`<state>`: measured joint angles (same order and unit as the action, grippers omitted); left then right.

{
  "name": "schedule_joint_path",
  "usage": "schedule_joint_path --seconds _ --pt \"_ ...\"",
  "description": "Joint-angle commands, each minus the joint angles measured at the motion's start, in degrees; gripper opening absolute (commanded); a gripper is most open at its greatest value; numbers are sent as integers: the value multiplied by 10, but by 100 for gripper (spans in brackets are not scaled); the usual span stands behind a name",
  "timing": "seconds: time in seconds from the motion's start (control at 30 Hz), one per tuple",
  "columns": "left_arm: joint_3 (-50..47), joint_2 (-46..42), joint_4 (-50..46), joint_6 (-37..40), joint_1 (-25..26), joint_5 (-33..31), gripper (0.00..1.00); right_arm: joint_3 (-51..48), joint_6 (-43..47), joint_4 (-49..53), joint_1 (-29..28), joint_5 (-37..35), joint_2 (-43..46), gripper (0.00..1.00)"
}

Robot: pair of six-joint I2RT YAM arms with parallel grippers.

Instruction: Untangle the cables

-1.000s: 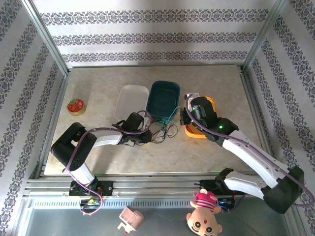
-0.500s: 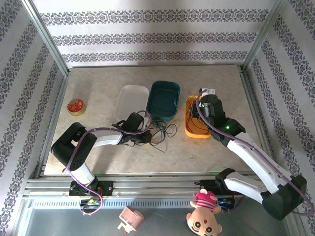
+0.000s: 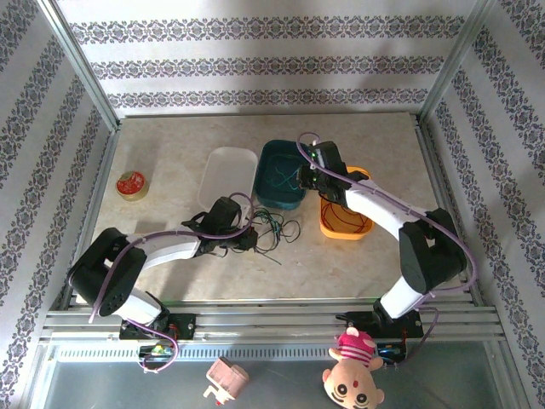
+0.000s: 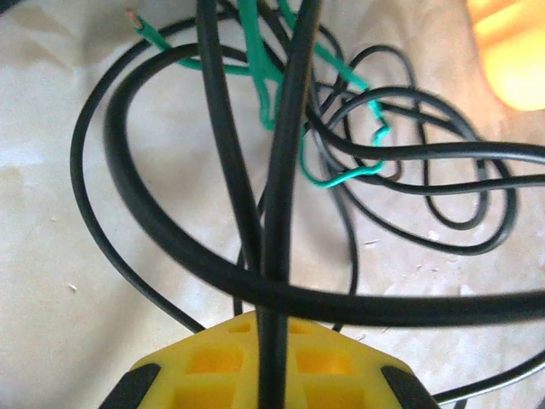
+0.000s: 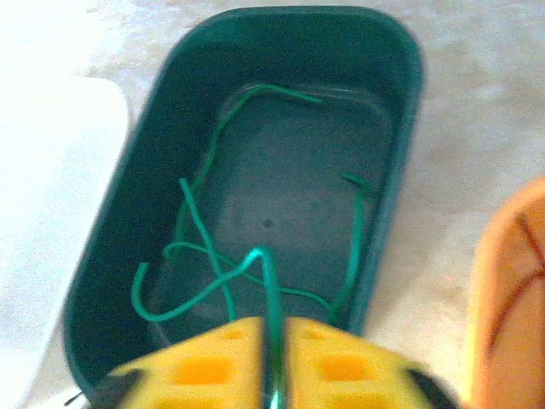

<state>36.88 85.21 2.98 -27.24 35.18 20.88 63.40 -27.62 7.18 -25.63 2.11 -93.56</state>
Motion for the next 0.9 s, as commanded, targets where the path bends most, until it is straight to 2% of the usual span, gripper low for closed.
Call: schedule_joint_path --seconds 0.0,0.07,0.17,0.3,0.43,0.53,0.63,0.77,0.87 --pt "-15 -17 0 10 2 -10 0 19 -16 -36 -6 53 2 42" --pt "-16 -19 -2 12 2 -13 0 3 4 -22 -24 32 21 48" --pt "-19 -20 3 13 2 -17 0 -22 41 11 -58 14 52 49" --pt "-19 -18 0 18 3 -23 0 -50 75 52 -98 62 68 47" --pt "-19 -14 -2 21 3 -28 0 -61 91 75 -138 95 49 43" --pt "-21 -14 -2 21 2 -28 0 -58 83 74 -142 119 17 33" --pt "-22 -16 -4 19 3 -26 0 -48 83 67 -145 127 -14 28" --pt "-22 -17 -8 21 2 -25 0 -27 88 68 -145 118 -47 25" --pt "-23 -17 -9 22 2 -24 0 -13 93 71 -145 105 -65 26"
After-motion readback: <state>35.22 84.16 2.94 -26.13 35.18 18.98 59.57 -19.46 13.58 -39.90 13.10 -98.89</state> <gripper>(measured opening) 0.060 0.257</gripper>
